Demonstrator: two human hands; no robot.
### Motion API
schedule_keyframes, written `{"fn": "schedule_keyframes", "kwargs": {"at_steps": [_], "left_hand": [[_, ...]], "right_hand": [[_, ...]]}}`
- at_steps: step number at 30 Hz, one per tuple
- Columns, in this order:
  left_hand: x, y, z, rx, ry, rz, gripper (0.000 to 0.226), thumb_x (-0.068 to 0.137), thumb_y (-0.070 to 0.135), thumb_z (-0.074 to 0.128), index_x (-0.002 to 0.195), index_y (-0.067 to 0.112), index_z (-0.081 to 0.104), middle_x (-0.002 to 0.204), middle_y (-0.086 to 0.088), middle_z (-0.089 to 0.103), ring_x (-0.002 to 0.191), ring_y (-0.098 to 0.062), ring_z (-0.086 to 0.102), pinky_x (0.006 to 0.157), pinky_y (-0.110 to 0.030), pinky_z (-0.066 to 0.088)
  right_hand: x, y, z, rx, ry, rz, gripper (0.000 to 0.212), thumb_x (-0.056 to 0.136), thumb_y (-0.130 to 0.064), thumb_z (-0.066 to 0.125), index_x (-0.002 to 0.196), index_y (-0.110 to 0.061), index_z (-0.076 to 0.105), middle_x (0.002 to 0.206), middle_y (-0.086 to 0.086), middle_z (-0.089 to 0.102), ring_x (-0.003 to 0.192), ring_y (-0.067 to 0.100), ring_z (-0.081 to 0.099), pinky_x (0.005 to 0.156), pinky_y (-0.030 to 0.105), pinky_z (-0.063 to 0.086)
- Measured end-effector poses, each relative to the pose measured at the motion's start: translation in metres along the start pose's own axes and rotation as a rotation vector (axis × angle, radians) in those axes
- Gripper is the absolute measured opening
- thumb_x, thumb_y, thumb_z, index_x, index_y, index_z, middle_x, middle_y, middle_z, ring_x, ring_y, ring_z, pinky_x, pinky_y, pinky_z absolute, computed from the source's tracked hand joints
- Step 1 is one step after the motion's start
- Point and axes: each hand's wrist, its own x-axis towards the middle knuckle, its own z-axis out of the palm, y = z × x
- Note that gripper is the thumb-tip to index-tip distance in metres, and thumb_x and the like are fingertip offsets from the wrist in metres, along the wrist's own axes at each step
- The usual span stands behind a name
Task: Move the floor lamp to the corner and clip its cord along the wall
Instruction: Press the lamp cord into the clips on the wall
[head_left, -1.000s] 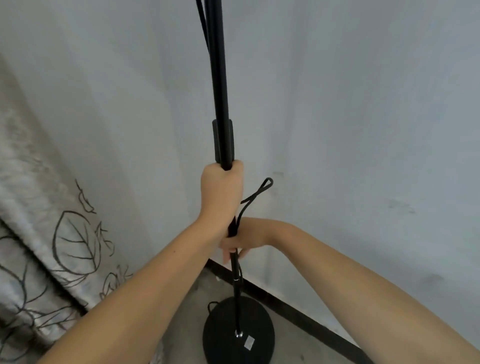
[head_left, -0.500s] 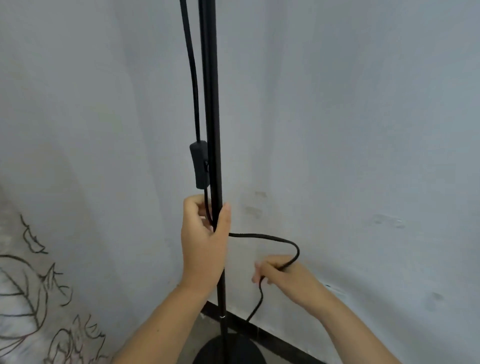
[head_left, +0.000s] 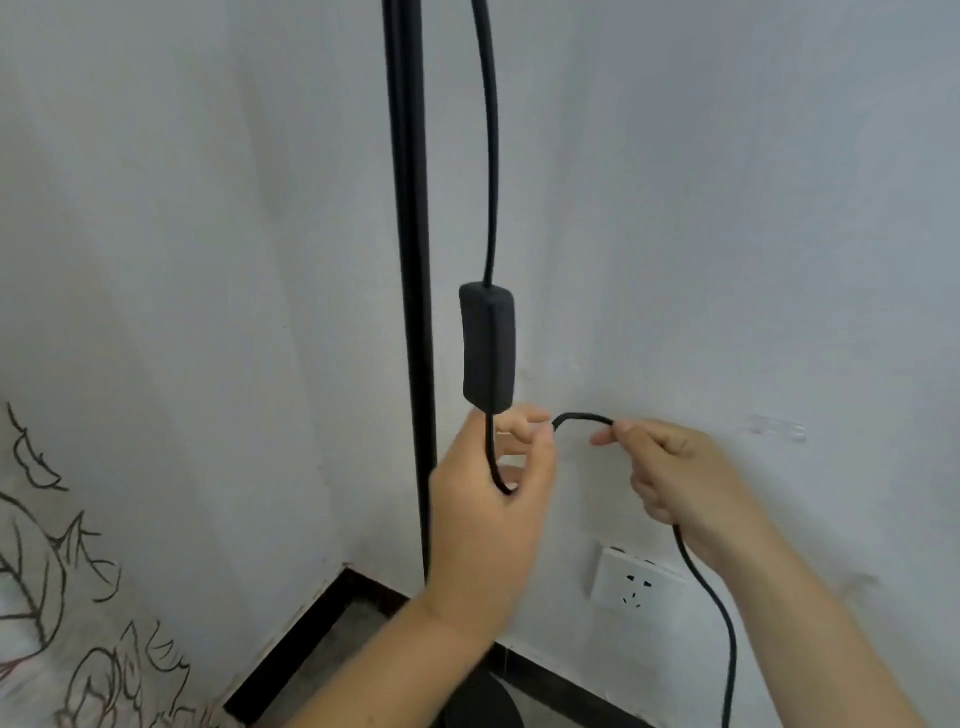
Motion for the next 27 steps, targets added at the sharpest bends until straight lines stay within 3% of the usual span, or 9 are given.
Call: {"fn": "schedule_keyframes", "kwargs": {"at_steps": [2,6,9,11,13,16,20,24,27], "left_hand": [[-0.003,-0.013,0.014,-0.089,-0.003,-0.236,0.007,0.087,0.023,0.06,0.084,0.027,0.062,0.088,0.01,0.068,0.076,-0.011,0.067,0.064,-0.02,0.054],[0.015,-0.052,0.03,-0.153,0.211,-0.58,0.015,0.091,0.023,0.056,0.08,0.013,0.059,0.072,0.003,0.06,0.067,-0.014,0.057,0.057,-0.021,0.048],[0.032,-0.074,0.038,-0.228,0.361,-0.67,0.015,0.091,0.019,0.054,0.076,0.014,0.054,0.064,0.002,0.054,0.055,-0.01,0.05,0.054,-0.023,0.046],[0.038,-0.086,0.039,-0.251,0.418,-0.683,0.014,0.09,0.018,0.056,0.077,0.015,0.055,0.062,0.005,0.056,0.052,-0.007,0.052,0.051,-0.021,0.046],[0.04,-0.095,0.037,-0.226,0.418,-0.647,0.015,0.09,0.021,0.057,0.076,0.015,0.057,0.055,0.01,0.058,0.049,-0.003,0.055,0.053,-0.022,0.048],[0.043,-0.1,0.035,-0.23,0.382,-0.602,0.014,0.089,0.021,0.058,0.077,0.015,0.058,0.062,0.007,0.061,0.052,-0.003,0.057,0.059,-0.026,0.051],[0.044,-0.101,0.034,-0.228,0.294,-0.554,0.012,0.089,0.02,0.058,0.078,0.015,0.06,0.068,0.003,0.064,0.058,-0.004,0.061,0.062,-0.025,0.053],[0.041,-0.104,0.034,-0.172,0.296,-0.542,0.013,0.091,0.02,0.056,0.08,0.015,0.06,0.067,0.005,0.065,0.062,-0.007,0.063,0.068,-0.029,0.055],[0.041,-0.105,0.037,-0.202,0.314,-0.53,0.013,0.092,0.016,0.055,0.079,0.015,0.057,0.061,0.008,0.067,0.063,-0.007,0.066,0.067,-0.028,0.055]], "right_hand": [[0.002,0.007,0.007,-0.135,0.015,-0.007,0.032,0.095,-0.027,0.052,0.072,-0.02,0.073,0.037,-0.013,0.029,0.035,0.005,0.024,0.038,0.017,0.019],[0.014,0.02,0.026,-0.392,0.021,-0.048,0.031,0.092,-0.029,0.054,0.069,-0.021,0.072,0.032,-0.018,0.043,0.033,0.001,0.039,0.04,0.014,0.023],[0.028,0.024,0.049,-0.538,0.085,-0.131,0.027,0.092,-0.022,0.054,0.076,-0.012,0.074,0.058,-0.01,0.064,0.055,0.004,0.052,0.05,0.012,0.035],[0.037,0.026,0.058,-0.565,0.155,-0.178,0.028,0.092,-0.018,0.054,0.079,-0.001,0.071,0.073,0.009,0.069,0.069,0.022,0.059,0.059,0.02,0.039],[0.042,0.026,0.062,-0.525,0.172,-0.205,0.029,0.092,-0.017,0.052,0.075,0.001,0.067,0.062,0.014,0.064,0.055,0.021,0.06,0.06,0.034,0.047],[0.044,0.025,0.068,-0.47,0.184,-0.242,0.033,0.093,-0.017,0.05,0.064,-0.004,0.058,0.045,0.003,0.053,0.03,0.009,0.053,0.043,0.028,0.047],[0.048,0.021,0.077,-0.474,0.209,-0.312,0.036,0.095,-0.02,0.046,0.06,-0.014,0.051,0.043,-0.004,0.051,0.03,0.009,0.055,0.039,0.018,0.041],[0.049,0.022,0.082,-0.534,0.165,-0.218,0.042,0.095,-0.023,0.044,0.054,-0.017,0.047,0.046,0.0,0.055,0.035,0.017,0.062,0.046,0.03,0.048],[0.046,0.03,0.077,-0.454,0.17,-0.157,0.045,0.095,-0.03,0.048,0.058,-0.007,0.057,0.042,0.003,0.057,0.035,0.016,0.062,0.048,0.031,0.052]]}}
